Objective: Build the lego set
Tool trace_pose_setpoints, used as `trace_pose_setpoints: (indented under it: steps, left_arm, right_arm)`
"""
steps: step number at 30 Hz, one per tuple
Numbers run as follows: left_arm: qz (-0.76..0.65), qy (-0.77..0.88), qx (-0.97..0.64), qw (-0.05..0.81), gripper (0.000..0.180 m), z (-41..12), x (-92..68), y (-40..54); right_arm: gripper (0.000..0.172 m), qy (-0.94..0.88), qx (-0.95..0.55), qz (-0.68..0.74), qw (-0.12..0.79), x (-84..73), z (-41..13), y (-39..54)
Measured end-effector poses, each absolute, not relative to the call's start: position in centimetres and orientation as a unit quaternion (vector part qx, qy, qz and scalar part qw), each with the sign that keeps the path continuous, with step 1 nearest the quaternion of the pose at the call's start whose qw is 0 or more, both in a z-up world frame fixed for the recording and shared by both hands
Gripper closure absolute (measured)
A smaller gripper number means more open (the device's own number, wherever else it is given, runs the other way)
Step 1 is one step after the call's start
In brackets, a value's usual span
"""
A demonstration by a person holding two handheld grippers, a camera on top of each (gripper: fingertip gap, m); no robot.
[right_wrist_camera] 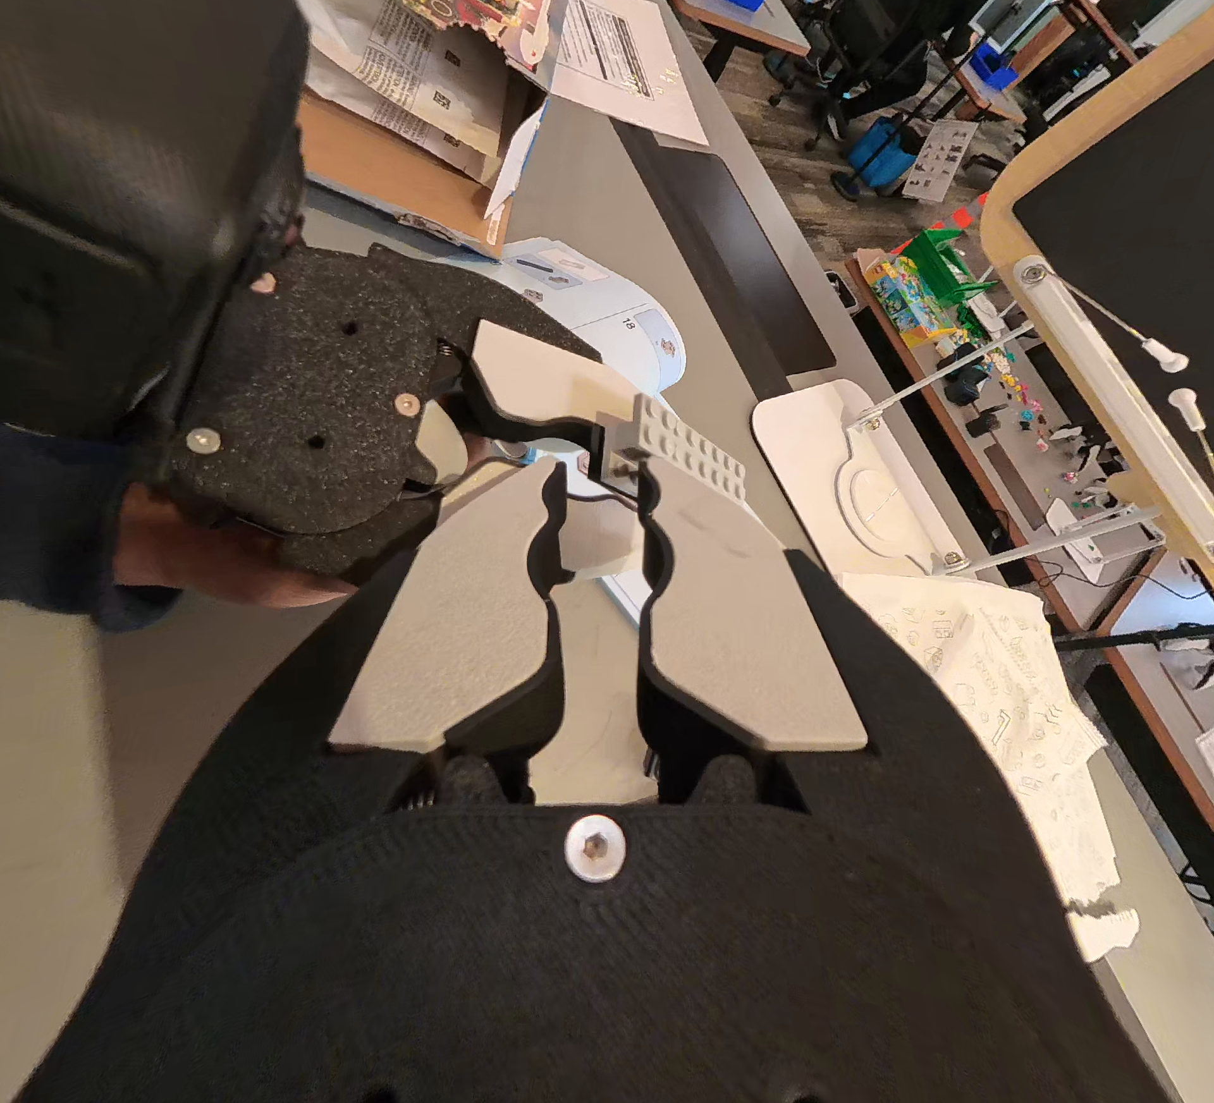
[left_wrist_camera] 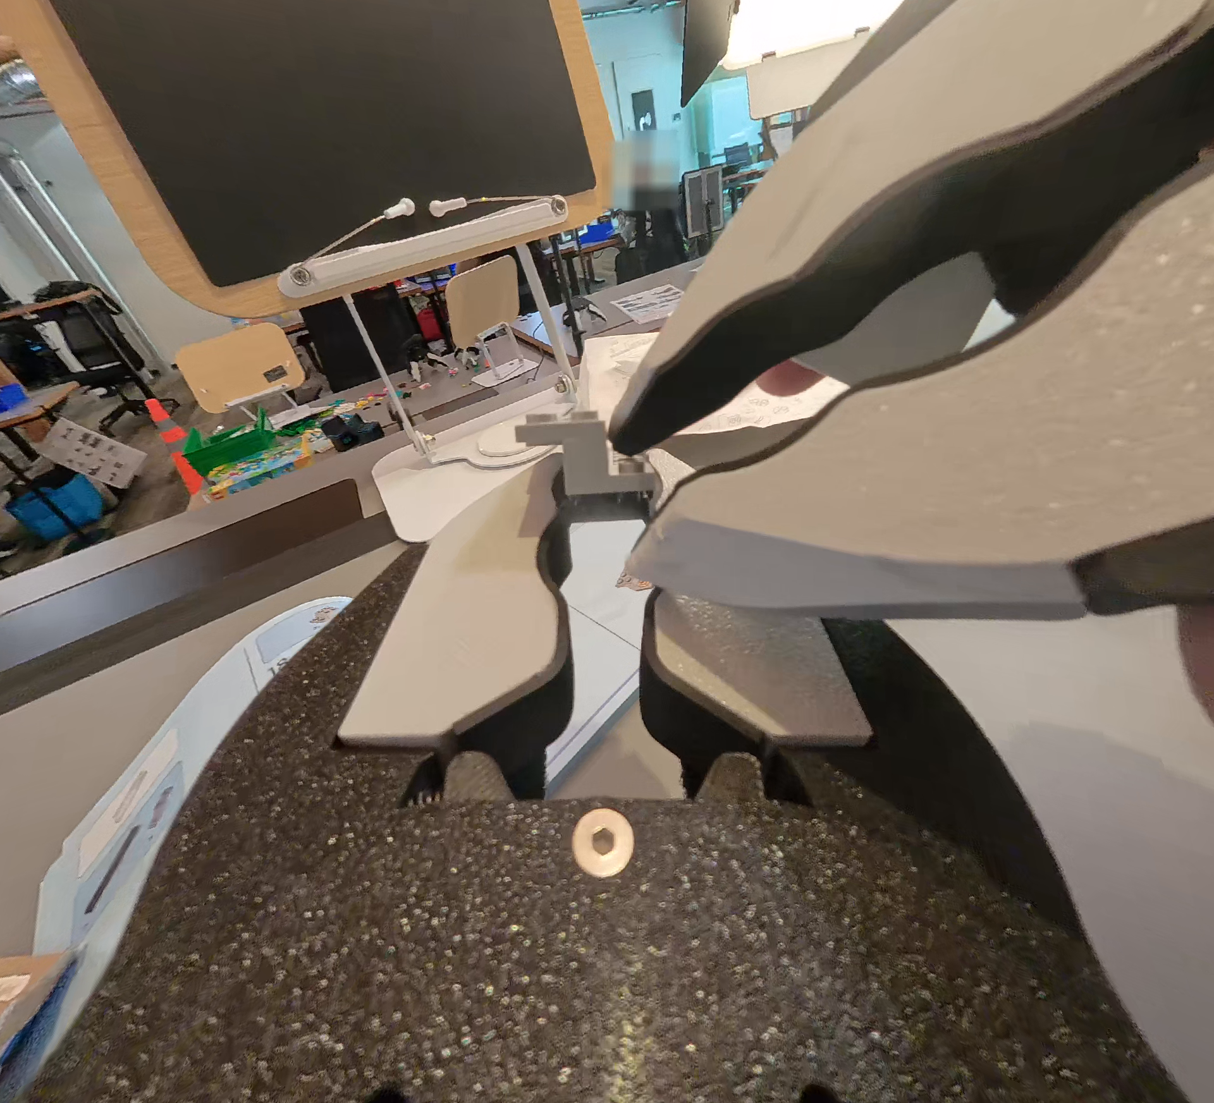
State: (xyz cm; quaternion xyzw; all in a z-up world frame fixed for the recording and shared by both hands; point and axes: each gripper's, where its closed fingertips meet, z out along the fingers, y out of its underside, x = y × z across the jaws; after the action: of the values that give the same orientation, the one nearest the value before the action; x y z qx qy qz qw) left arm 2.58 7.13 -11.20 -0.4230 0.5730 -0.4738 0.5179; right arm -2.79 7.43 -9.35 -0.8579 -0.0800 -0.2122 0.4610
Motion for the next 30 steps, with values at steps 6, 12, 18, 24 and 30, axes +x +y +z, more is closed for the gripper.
trace_pose_setpoints:
  steps: [6, 12, 18, 24, 30]
  left_arm:
    - [-0.448, 0.582, -0.415, 0.538, 0.164, -11.27, 2.57, 7.25]
    - [-0.440, 0.585, -0.411, 0.544, 0.164, -11.18, 2.48, 7.24]
    - [-0.429, 0.587, -0.407, 0.553, 0.163, -11.12, 2.44, 7.37]
    - [-0.415, 0.594, -0.397, 0.564, 0.163, -11.08, 2.38, 7.37]
    - [-0.410, 0.602, -0.395, 0.561, 0.163, -11.41, 2.44, 7.08]
  right_arm:
    - [0.153, -0.081, -0.859, -0.217, 0.456, -2.71, -9.52, 7.43]
    - [0.157, -0.093, -0.858, -0.235, 0.448, -2.60, -9.51, 7.33]
    - [0.158, -0.105, -0.854, -0.245, 0.446, -2.63, -9.46, 7.36]
    - [0.158, -0.112, -0.856, -0.236, 0.447, -2.64, -9.43, 7.23]
    - [0.159, -0.118, -0.860, -0.223, 0.443, -2.53, -9.72, 6.98]
